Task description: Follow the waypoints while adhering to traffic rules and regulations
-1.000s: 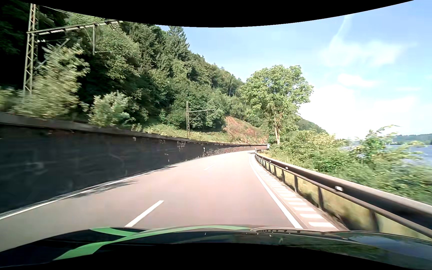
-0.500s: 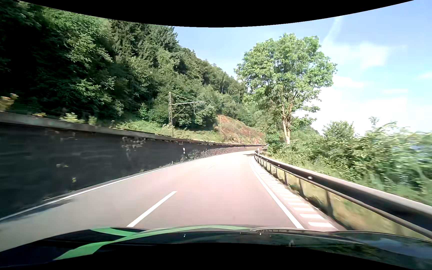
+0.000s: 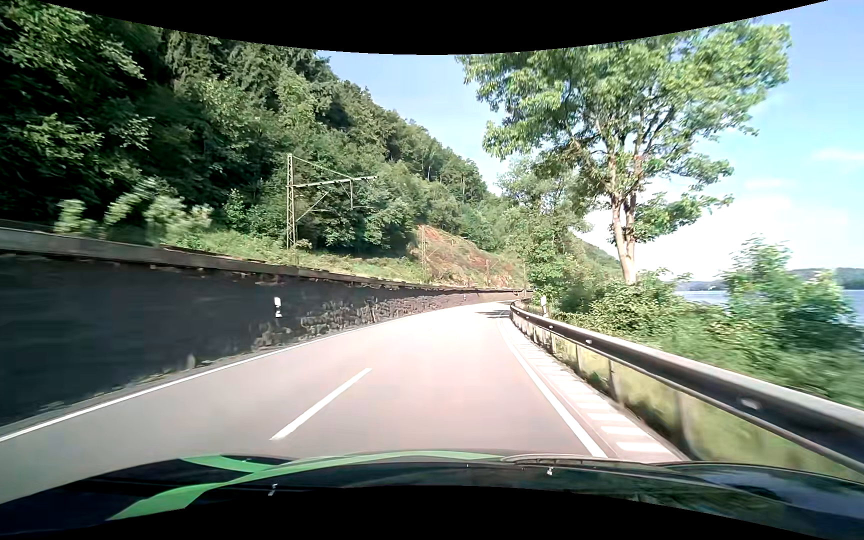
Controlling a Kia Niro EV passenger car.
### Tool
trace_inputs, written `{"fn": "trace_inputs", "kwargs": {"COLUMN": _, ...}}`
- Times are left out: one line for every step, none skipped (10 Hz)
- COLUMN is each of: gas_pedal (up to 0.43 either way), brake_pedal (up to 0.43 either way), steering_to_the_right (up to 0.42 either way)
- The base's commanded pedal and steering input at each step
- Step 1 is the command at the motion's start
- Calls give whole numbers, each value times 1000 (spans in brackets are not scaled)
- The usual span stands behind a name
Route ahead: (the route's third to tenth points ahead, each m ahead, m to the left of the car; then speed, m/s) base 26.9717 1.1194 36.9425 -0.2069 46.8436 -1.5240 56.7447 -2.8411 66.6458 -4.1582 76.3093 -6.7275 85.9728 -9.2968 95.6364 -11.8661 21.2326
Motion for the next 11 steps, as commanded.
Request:
{"fn": "trace_inputs", "kwargs": {"gas_pedal": 197, "brake_pedal": 0, "steering_to_the_right": 15}}
{"fn": "trace_inputs", "kwargs": {"gas_pedal": 189, "brake_pedal": 0, "steering_to_the_right": 16}}
{"fn": "trace_inputs", "kwargs": {"gas_pedal": 189, "brake_pedal": 0, "steering_to_the_right": 16}}
{"fn": "trace_inputs", "kwargs": {"gas_pedal": 197, "brake_pedal": 0, "steering_to_the_right": 15}}
{"fn": "trace_inputs", "kwargs": {"gas_pedal": 197, "brake_pedal": 0, "steering_to_the_right": 16}}
{"fn": "trace_inputs", "kwargs": {"gas_pedal": 209, "brake_pedal": 0, "steering_to_the_right": 15}}
{"fn": "trace_inputs", "kwargs": {"gas_pedal": 220, "brake_pedal": 0, "steering_to_the_right": 16}}
{"fn": "trace_inputs", "kwargs": {"gas_pedal": 228, "brake_pedal": 0, "steering_to_the_right": 16}}
{"fn": "trace_inputs", "kwargs": {"gas_pedal": 228, "brake_pedal": 0, "steering_to_the_right": 16}}
{"fn": "trace_inputs", "kwargs": {"gas_pedal": 240, "brake_pedal": 0, "steering_to_the_right": 17}}
{"fn": "trace_inputs", "kwargs": {"gas_pedal": 240, "brake_pedal": 0, "steering_to_the_right": 17}}
